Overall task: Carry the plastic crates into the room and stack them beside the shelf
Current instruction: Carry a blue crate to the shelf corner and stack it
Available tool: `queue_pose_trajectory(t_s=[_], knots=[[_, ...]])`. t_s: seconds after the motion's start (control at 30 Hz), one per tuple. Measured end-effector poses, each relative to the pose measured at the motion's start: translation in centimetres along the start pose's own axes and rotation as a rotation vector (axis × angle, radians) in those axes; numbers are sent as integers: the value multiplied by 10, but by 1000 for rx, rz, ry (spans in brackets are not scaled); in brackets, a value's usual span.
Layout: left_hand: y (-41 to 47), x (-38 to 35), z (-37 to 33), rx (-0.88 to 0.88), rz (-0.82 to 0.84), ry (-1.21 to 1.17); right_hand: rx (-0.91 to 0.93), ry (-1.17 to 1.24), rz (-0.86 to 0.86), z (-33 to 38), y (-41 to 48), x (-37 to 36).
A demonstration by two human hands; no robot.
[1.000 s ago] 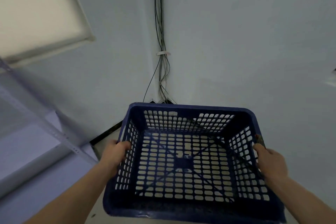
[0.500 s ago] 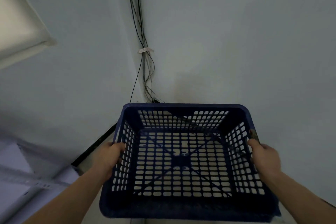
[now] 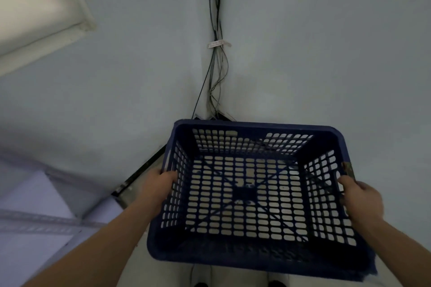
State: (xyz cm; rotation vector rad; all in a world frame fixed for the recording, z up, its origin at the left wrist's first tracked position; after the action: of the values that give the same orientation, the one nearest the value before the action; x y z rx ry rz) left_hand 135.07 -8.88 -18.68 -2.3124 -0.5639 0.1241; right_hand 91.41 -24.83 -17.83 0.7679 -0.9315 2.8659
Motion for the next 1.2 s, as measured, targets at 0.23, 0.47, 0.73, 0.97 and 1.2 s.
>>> queue_pose_trajectory(t_s=[0.23, 0.47, 0.73, 0.97, 1.2], knots=[[15, 30, 41, 97, -160, -170, 132, -241, 182, 45, 65, -78], [26, 42, 110, 214, -353, -376, 273, -469, 443, 73, 141, -184], [83, 52, 199, 280, -458, -536, 335, -571, 589, 57, 205, -305], [148, 57, 272, 270, -481, -625, 363, -622, 615, 14, 253, -383], [197, 57, 335, 324, -479, -631, 323, -634, 667, -30, 283, -443]])
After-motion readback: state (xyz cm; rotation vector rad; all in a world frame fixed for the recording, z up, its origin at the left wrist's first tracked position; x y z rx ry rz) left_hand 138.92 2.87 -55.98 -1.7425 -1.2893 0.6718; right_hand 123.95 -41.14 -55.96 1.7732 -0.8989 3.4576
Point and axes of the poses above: each hand's wrist, its own y-axis towards the middle knuckle, its own x-axis out of the back of the hand, z = x × y, the point moved 3 cm from there along y, towards the middle knuckle, and after that the axes turned 15 degrees about z, right-handed, at the moved point
